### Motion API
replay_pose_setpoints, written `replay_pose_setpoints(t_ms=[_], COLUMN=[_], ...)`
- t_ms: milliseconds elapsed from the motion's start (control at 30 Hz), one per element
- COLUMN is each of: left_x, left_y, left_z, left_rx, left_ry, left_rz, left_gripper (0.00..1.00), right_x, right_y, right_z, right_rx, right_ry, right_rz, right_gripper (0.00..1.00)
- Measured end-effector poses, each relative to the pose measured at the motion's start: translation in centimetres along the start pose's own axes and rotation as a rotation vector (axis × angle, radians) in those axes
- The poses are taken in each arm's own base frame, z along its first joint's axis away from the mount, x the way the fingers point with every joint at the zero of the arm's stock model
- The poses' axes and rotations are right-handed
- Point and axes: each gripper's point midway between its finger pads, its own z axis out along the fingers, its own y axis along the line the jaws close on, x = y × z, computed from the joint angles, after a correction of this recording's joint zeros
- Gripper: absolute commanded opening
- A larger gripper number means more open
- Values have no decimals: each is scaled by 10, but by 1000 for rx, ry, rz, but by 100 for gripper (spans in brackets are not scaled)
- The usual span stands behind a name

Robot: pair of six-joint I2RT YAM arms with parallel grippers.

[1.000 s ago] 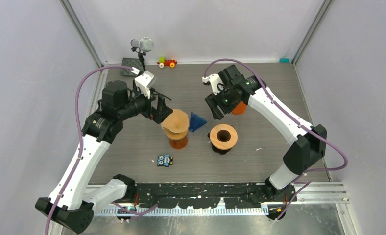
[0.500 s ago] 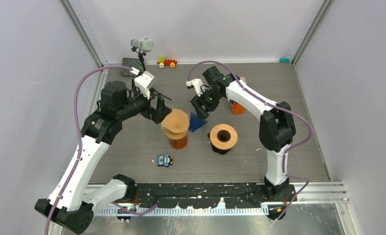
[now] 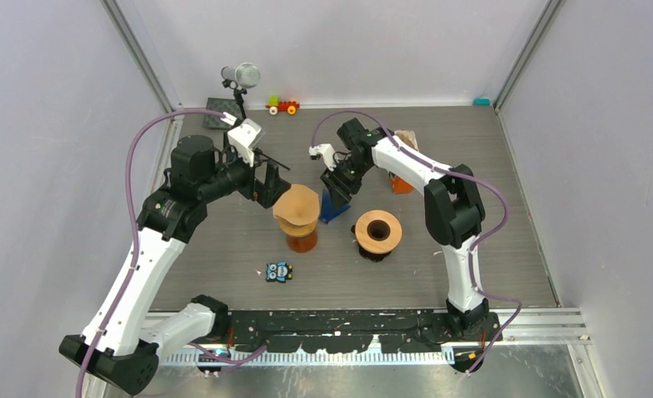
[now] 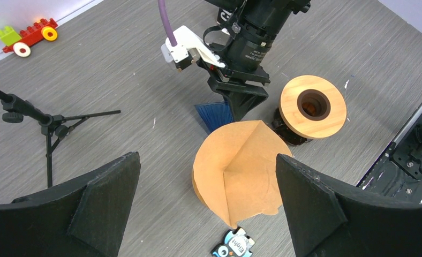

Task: Place the coffee filter in the dripper
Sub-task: Pick up the coffee dripper from the center of the board, then place the coffee dripper in the dripper holder.

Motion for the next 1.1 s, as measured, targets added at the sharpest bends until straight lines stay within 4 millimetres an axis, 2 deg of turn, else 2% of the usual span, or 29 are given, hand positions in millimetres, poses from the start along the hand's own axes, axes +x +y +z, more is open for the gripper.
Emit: replay_pose_setpoints(t_ms=[200, 267, 467, 600, 733, 833, 900, 1000, 1100], left_x=[0, 0, -2, -8, -13, -16, -18, -17, -13], left_y=[0, 0, 0, 0, 1, 3, 4, 7, 9], left_z=[1, 1, 0, -2, -3, -2, 1, 7, 16], left_rx=[0, 0, 0, -2, -8, -21, -26, -30, -28], left_ry=[2, 2, 1, -11, -20, -21, -20, -7, 17], left_rz=[0, 0, 8, 13, 3, -21, -39, -66, -92], left_gripper=[100, 100, 100, 100, 100, 100, 100, 100, 100], right_x=[-1, -1, -7, -15, -22, -13, -1, 21, 48], right_y=[6, 8, 5, 8, 25, 45, 56, 68, 81], right_z=[0, -1, -13, -46, -103, -150, -174, -190, -188], right_rx=[-34, -46, -15, 66, 185, 289, 355, 440, 485], right_ry=[-6, -6, -16, -48, -121, -162, -166, -133, -59], right_rz=[-15, -9, -8, -28, -95, -160, -201, -269, -341], right_gripper=[5, 1, 1, 1, 0, 1, 1, 1, 0])
